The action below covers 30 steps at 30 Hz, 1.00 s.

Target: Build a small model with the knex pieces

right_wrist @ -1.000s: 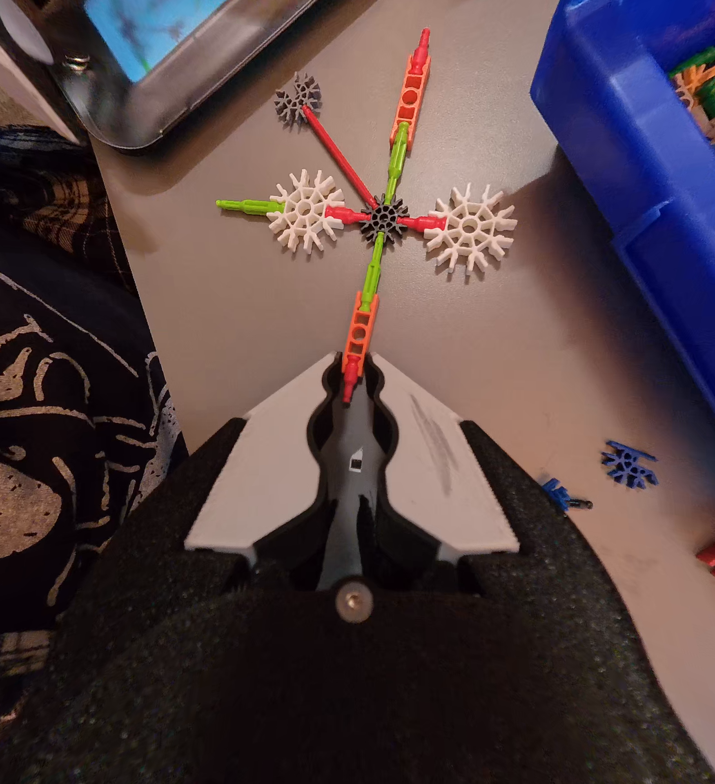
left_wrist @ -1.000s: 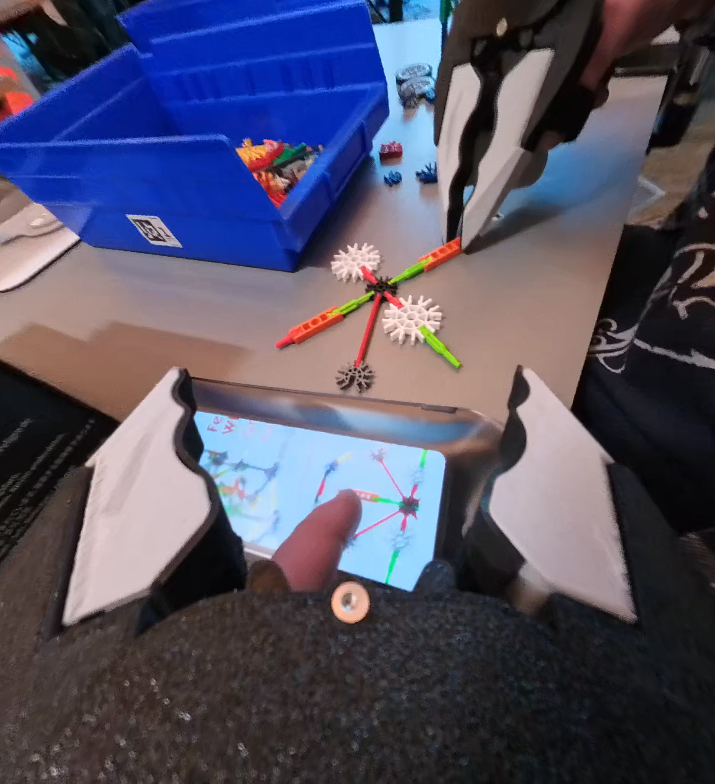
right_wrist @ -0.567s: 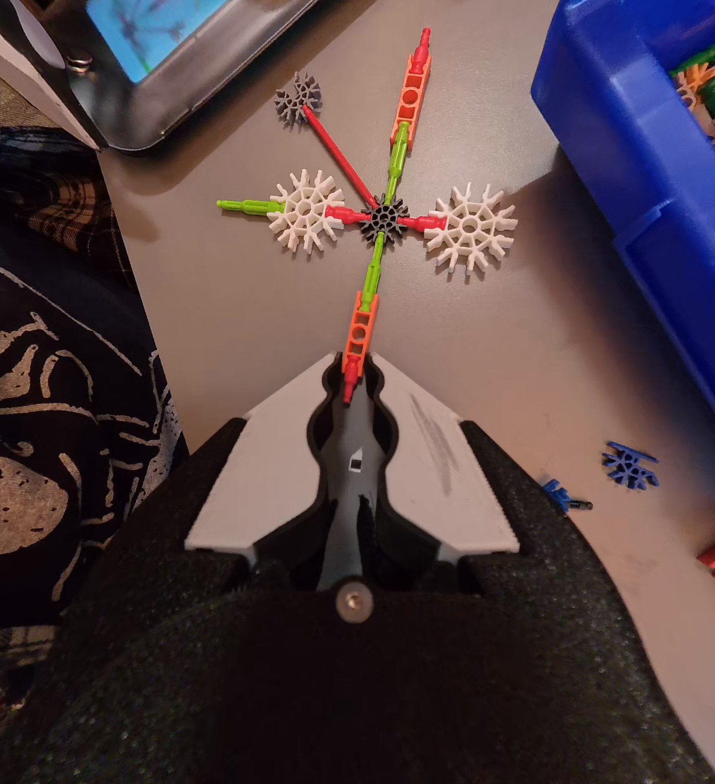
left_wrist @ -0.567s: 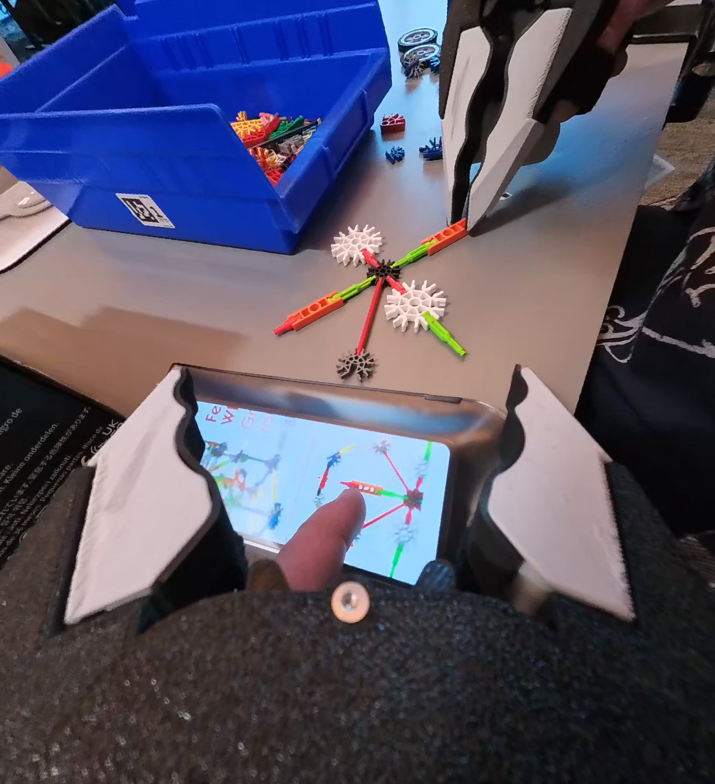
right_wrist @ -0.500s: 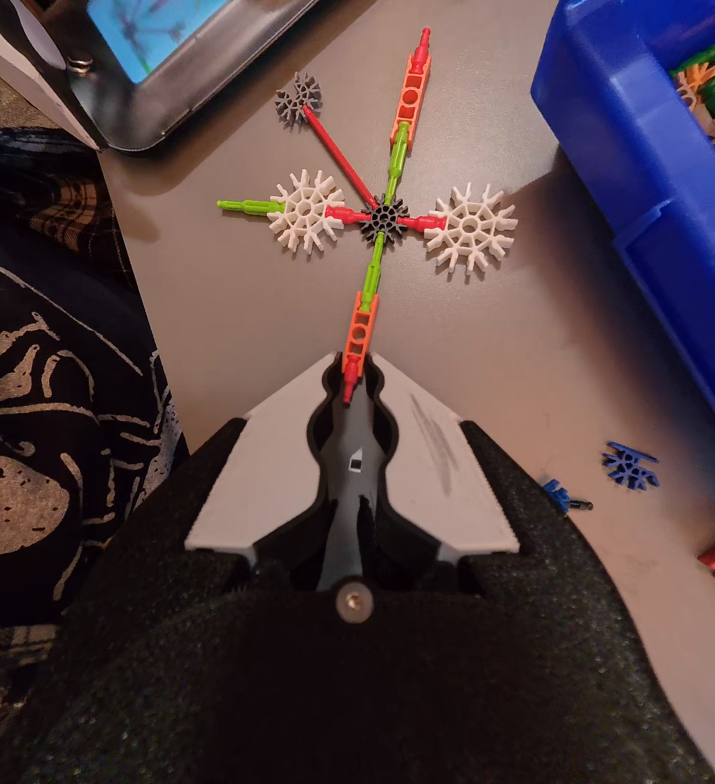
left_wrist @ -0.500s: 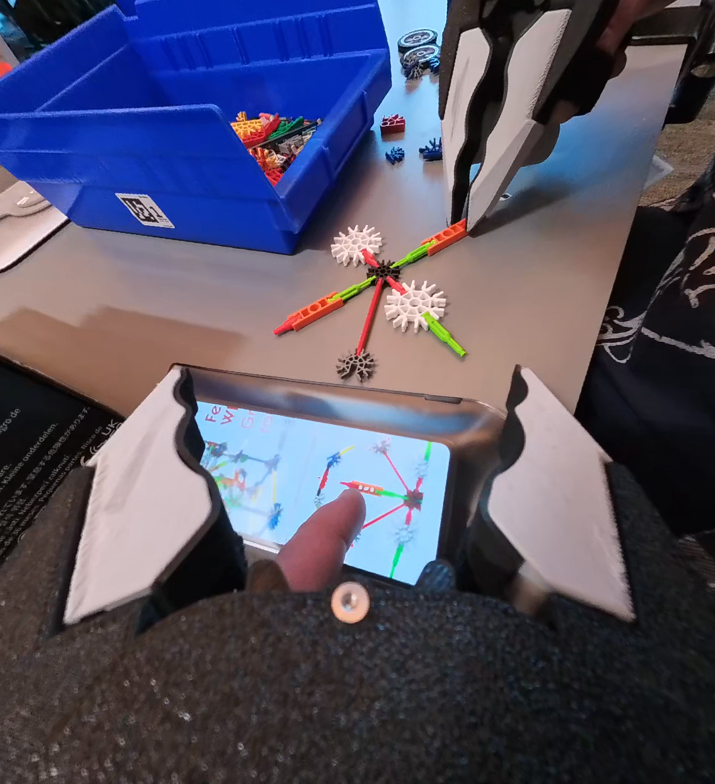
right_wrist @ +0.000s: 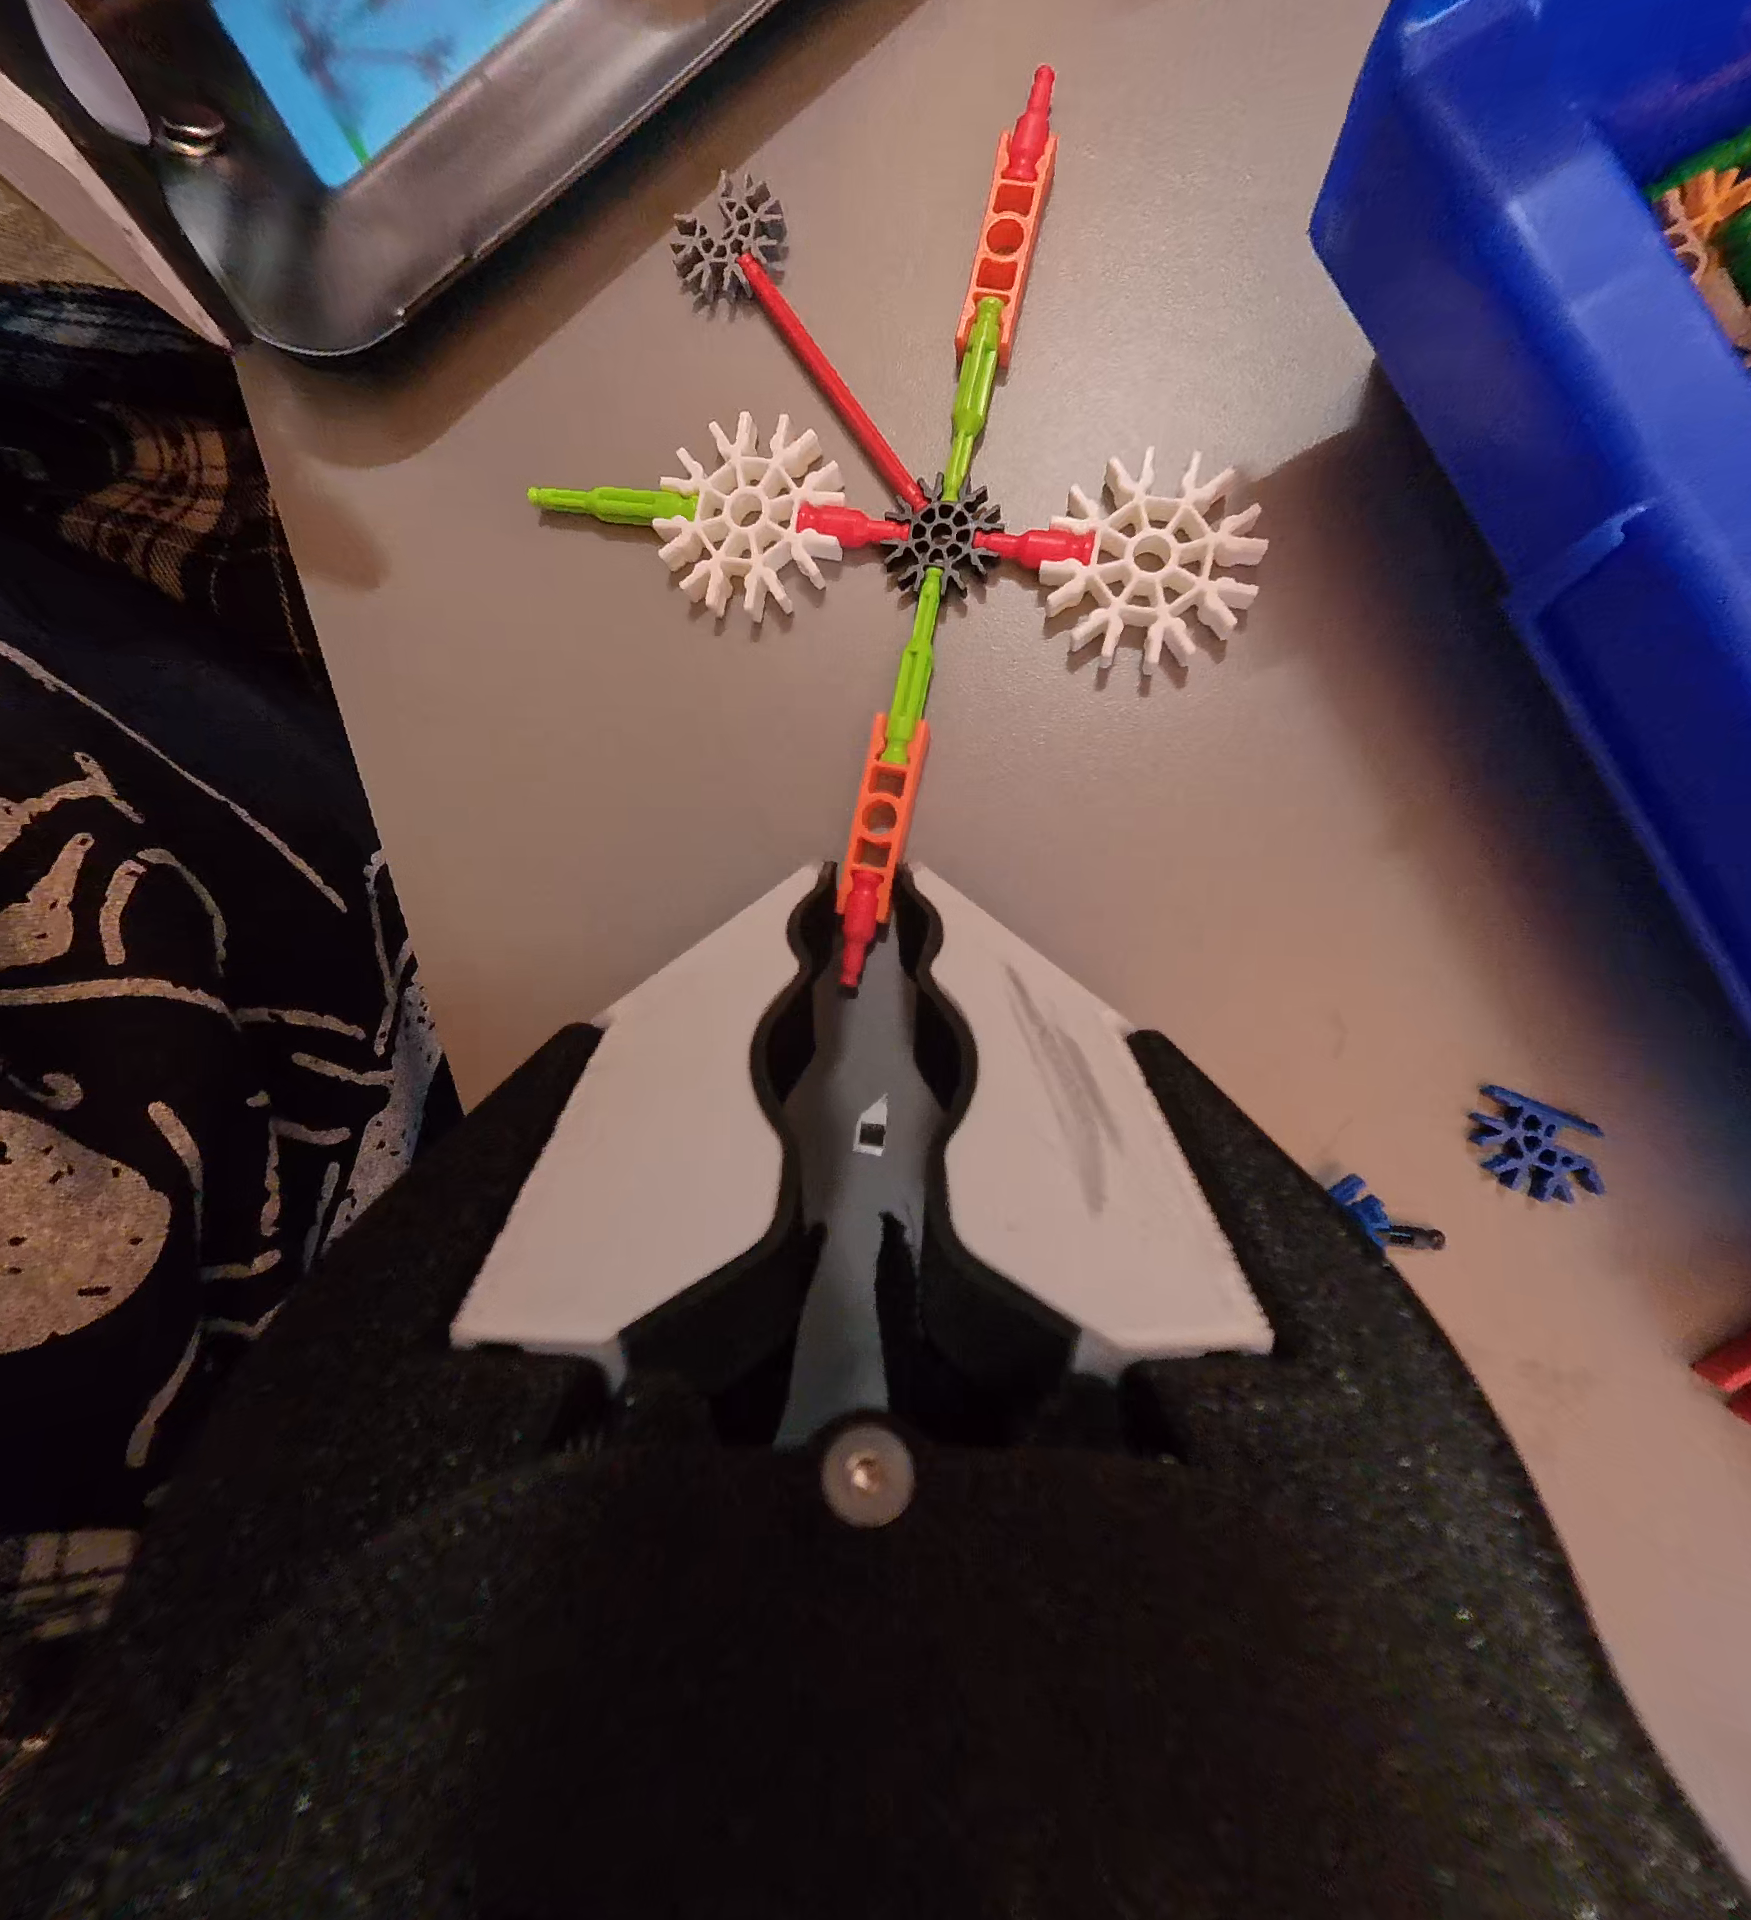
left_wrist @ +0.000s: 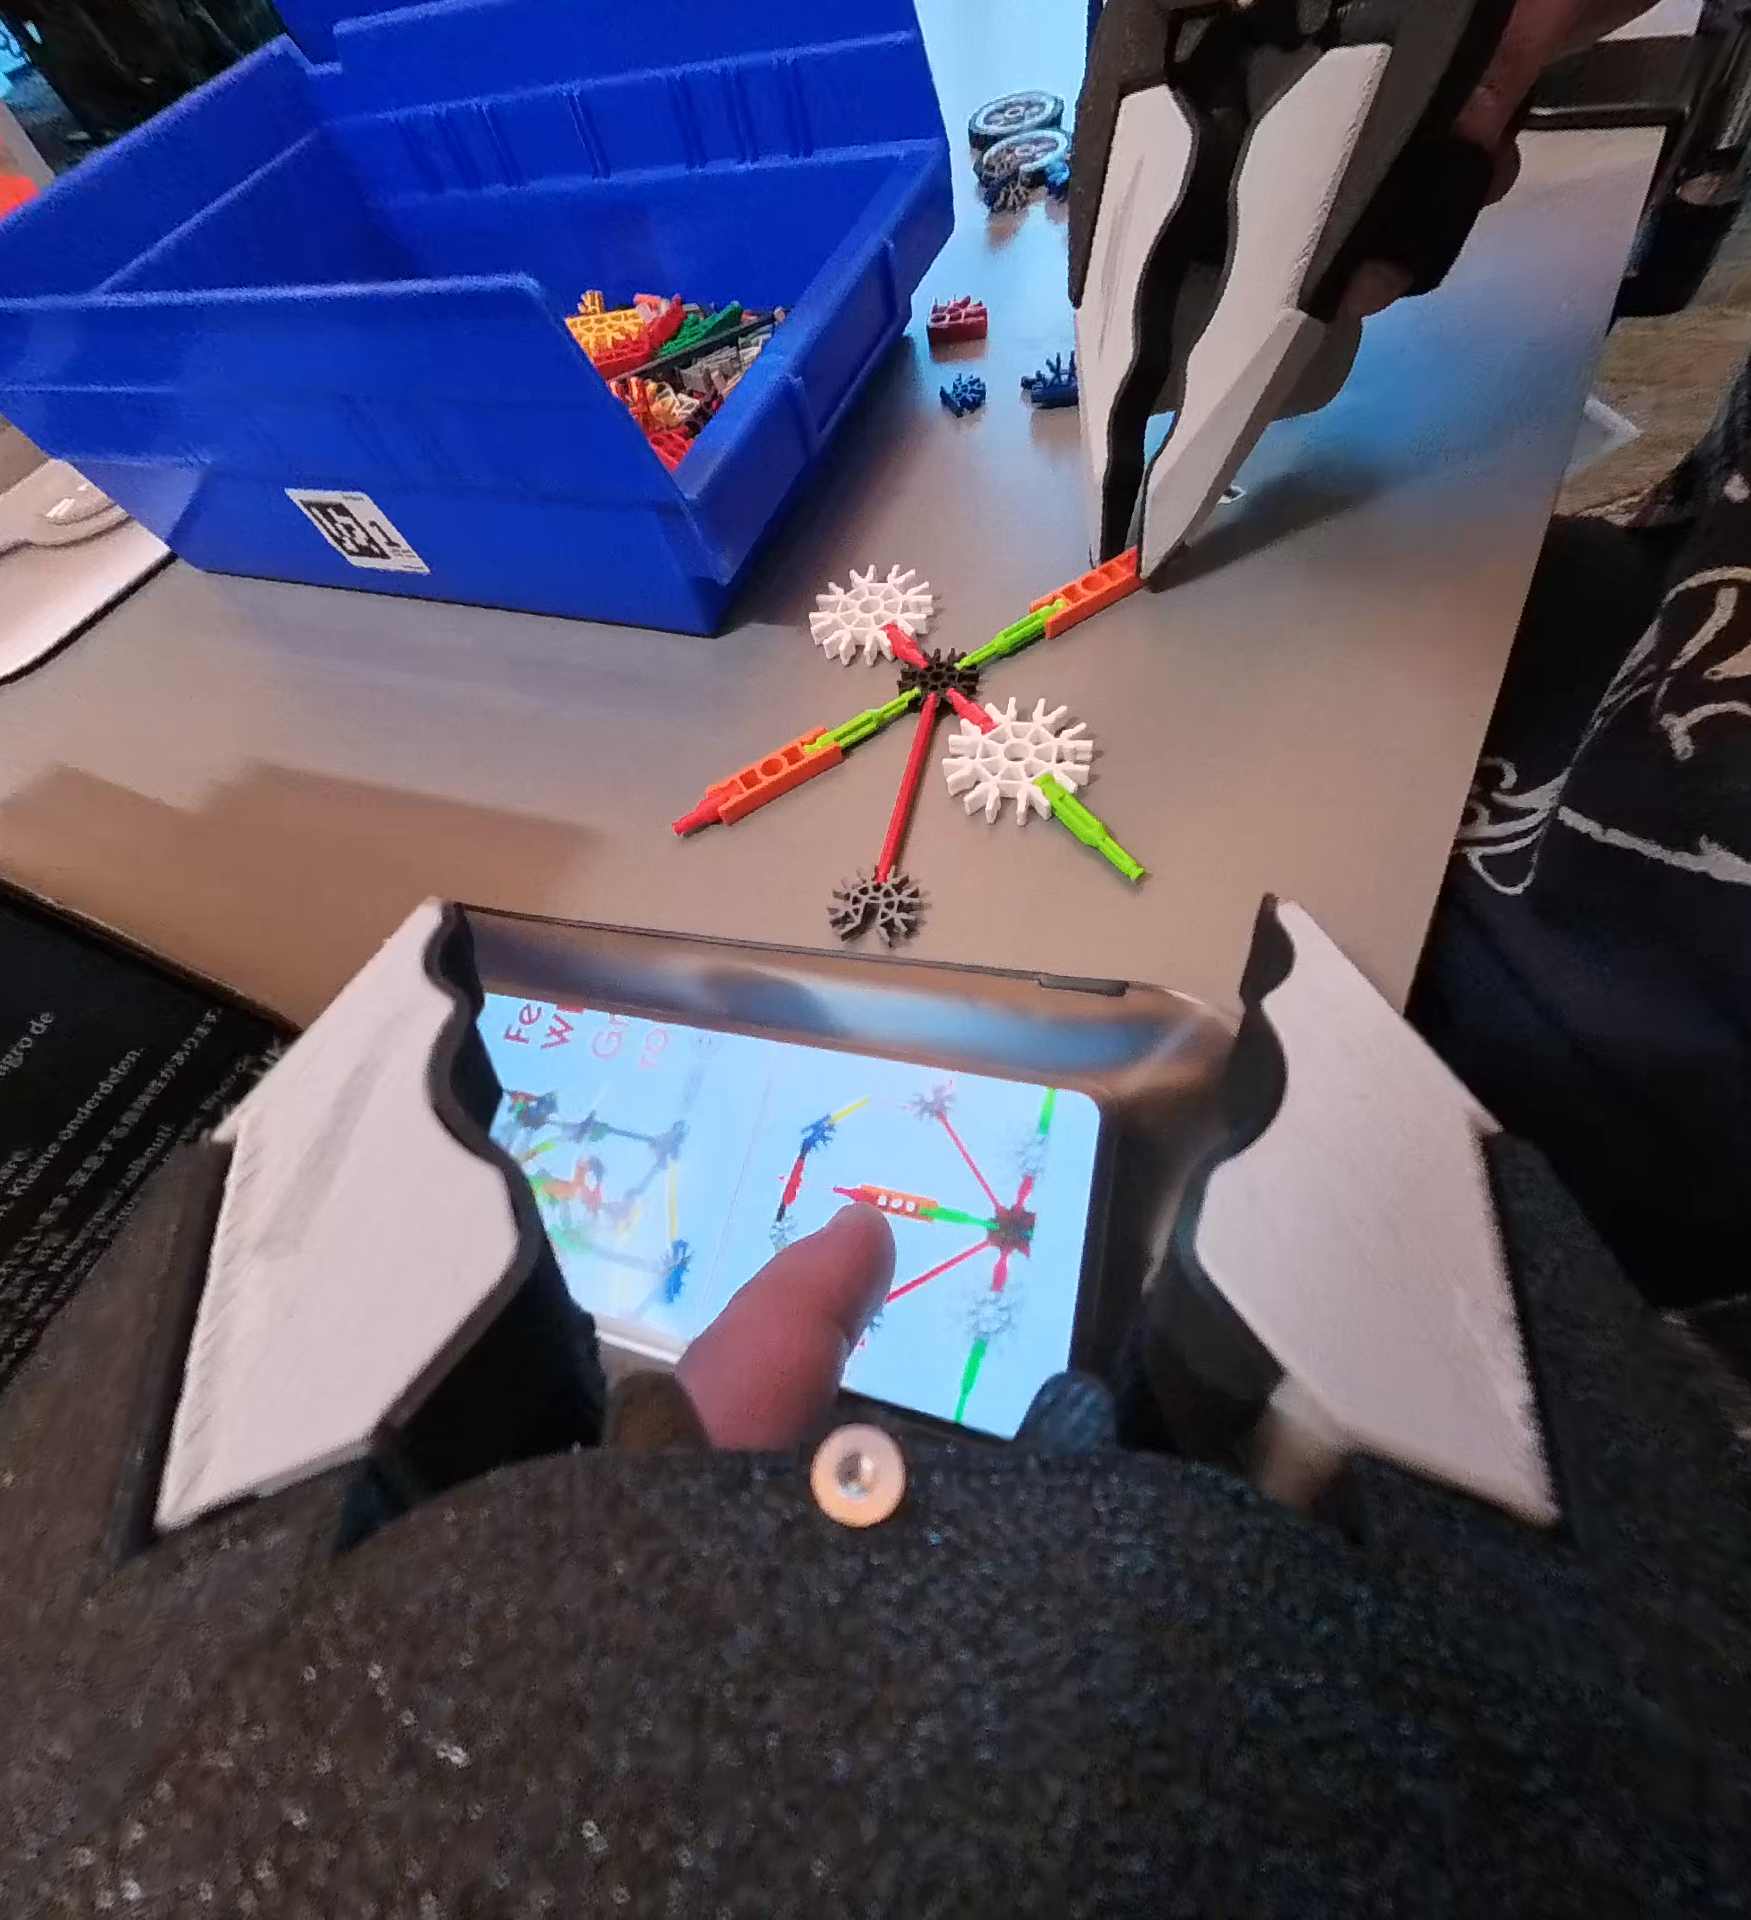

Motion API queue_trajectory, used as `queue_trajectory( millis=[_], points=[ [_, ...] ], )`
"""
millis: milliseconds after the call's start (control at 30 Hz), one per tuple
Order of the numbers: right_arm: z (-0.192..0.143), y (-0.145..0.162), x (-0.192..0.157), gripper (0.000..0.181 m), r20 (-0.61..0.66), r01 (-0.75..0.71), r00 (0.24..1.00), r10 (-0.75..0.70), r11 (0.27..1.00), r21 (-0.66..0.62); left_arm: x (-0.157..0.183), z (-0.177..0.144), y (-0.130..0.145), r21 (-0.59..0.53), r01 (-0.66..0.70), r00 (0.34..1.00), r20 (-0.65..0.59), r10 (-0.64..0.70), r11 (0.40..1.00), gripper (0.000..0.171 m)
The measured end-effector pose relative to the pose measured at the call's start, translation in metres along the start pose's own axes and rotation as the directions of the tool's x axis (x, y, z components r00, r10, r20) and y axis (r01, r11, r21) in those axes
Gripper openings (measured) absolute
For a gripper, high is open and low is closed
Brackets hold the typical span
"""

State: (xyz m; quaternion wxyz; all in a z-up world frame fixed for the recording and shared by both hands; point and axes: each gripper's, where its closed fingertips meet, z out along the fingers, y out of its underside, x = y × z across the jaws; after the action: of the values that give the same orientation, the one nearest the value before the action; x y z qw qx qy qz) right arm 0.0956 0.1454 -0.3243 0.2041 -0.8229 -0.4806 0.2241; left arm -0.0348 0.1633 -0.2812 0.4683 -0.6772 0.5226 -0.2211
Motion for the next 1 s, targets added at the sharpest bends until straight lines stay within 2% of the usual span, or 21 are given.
queue_trajectory(
  millis=[200,400,533,667,767,867,933,1000],
  points=[
    [-0.004,0.002,0.001,0.019,-0.029,0.014,0.999,-0.014,1.000,0.009,-0.007,-0.007,-0.018,0.069,0.007,1.000,0.026,-0.009,0.998,0.141],
    [-0.021,-0.005,0.005,0.023,-0.092,0.024,0.996,-0.014,0.993,0.114,-0.020,-0.013,-0.062,0.130,-0.063,0.996,0.067,0.054,0.990,0.140],
    [-0.033,-0.010,0.007,0.024,-0.154,0.052,0.988,-0.020,0.977,0.206,-0.035,-0.011,-0.103,0.151,-0.141,0.987,0.095,0.127,0.978,0.127],
    [-0.040,-0.007,0.000,0.023,-0.164,0.071,0.986,-0.029,0.963,0.260,-0.054,0.007,-0.138,0.079,-0.284,0.952,0.139,0.272,0.956,0.112],
    [-0.045,-0.002,-0.005,0.023,-0.175,0.081,0.984,-0.031,0.954,0.288,-0.052,0.029,-0.166,0.040,-0.384,0.922,0.063,0.381,0.922,0.087],
    [-0.051,0.002,-0.011,0.022,-0.175,0.081,0.984,-0.026,0.945,0.318,-0.052,0.061,-0.186,-0.007,-0.516,0.856,-0.025,0.516,0.857,0.066],
    [-0.056,0.005,-0.013,0.021,-0.184,0.084,0.983,-0.022,0.938,0.337,-0.055,0.087,-0.188,-0.061,-0.568,0.820,-0.131,0.557,0.821,0.054],
    [-0.059,0.009,-0.015,0.020,-0.185,0.080,0.983,-0.015,0.933,0.351,-0.054,0.112,-0.177,-0.116,-0.625,0.768,-0.273,0.580,0.772,0.046]
  ],
)
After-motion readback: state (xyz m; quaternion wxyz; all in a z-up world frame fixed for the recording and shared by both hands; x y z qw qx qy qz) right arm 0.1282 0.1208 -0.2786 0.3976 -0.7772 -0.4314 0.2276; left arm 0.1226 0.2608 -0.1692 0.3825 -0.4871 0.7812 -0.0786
